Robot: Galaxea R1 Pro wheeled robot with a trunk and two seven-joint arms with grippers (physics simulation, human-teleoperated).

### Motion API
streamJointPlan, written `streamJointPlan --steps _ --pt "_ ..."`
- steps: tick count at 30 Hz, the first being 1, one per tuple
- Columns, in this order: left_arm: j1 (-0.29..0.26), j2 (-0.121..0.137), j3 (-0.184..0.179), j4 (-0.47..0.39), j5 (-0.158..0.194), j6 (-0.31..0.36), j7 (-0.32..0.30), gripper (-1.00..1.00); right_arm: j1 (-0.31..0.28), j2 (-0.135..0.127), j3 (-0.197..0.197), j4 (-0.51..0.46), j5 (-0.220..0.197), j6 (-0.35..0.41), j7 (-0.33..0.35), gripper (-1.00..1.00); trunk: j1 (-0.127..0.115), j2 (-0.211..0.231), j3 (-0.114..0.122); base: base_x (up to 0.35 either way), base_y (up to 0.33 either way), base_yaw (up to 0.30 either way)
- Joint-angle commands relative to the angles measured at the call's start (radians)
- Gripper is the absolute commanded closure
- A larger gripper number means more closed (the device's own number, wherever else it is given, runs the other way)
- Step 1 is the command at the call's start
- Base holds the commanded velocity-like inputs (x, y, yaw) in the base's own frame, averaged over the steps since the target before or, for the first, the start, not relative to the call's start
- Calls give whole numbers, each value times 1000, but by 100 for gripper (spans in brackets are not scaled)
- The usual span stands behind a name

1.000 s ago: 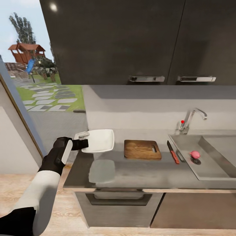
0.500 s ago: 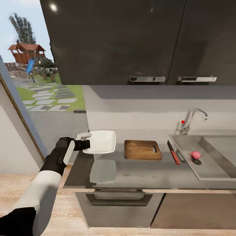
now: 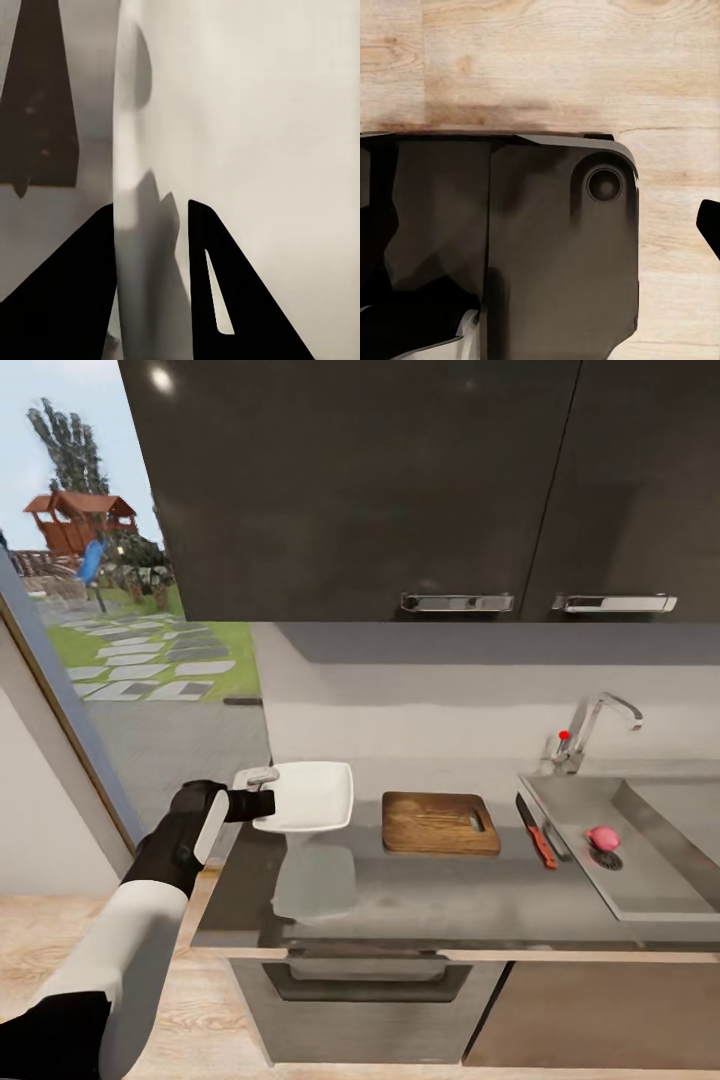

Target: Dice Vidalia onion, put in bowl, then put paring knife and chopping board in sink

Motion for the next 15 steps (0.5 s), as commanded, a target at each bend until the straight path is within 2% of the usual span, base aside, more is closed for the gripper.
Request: streamJointPlan --steps 1,8,15 --pt "-1 -1 4 3 5 5 -1 100 -1 0 -4 1 6 -3 -2 -100 1 -2 -2 15 6 0" --pt "-1 -2 4 39 6 -33 -1 100 -1 -1 -4 1 6 -3 -2 -100 1 -2 -2 4 1 0" --pt "-1 -2 2 54 6 -43 -1 100 -1 -1 -4 1 6 -3 -2 -100 1 -2 -2 0 0 0"
